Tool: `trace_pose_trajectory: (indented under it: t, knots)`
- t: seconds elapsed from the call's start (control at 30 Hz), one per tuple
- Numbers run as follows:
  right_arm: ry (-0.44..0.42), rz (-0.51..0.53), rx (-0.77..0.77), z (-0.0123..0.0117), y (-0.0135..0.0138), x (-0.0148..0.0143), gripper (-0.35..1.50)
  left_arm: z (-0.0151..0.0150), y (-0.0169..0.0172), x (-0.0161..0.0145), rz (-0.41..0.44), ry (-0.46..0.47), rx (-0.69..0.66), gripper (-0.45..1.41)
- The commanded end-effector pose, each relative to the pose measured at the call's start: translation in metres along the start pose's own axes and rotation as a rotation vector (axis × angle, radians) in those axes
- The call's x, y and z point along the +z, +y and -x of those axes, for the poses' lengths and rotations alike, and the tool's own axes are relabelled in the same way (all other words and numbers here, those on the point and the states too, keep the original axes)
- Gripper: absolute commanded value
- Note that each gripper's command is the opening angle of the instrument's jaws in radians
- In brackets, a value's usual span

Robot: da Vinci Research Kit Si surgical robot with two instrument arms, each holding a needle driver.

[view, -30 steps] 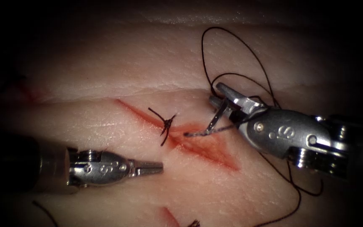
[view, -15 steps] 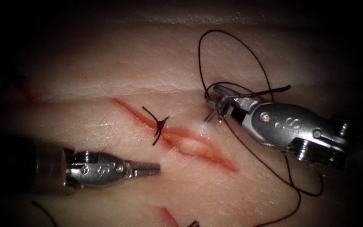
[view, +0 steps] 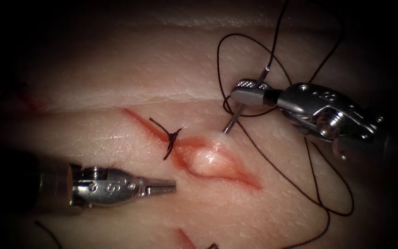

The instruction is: Wound Closure

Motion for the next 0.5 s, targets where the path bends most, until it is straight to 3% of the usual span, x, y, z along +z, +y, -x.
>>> trace_pose_trajectory:
  t: [0.03, 0.07, 0.27, 0.5]
  knots:
    - [0.010, 0.017, -0.067, -0.0008, 0.0005, 0.0011, -0.35, 0.0001, 0.0000, 0.0008, 0.000, 0.001, 0.001, -0.03]
    - [0.016, 0.054, -0.221, -0.0011, 0.0005, 0.0010, -0.35, 0.0001, 0.0000, 0.0008, 0.001, 0.001, 0.001, -0.03]
    - [0.009, 0.172, -0.484, -0.0024, -0.0002, 0.0001, -0.35, 0.0001, 0.0001, 0.0008, 0.000, 0.001, 0.003, -0.03]
    - [0.051, 0.167, -0.392, -0.0038, -0.0003, -0.0002, -0.35, 0.0001, 0.0002, 0.0008, 0.000, 0.001, 0.003, -0.03]
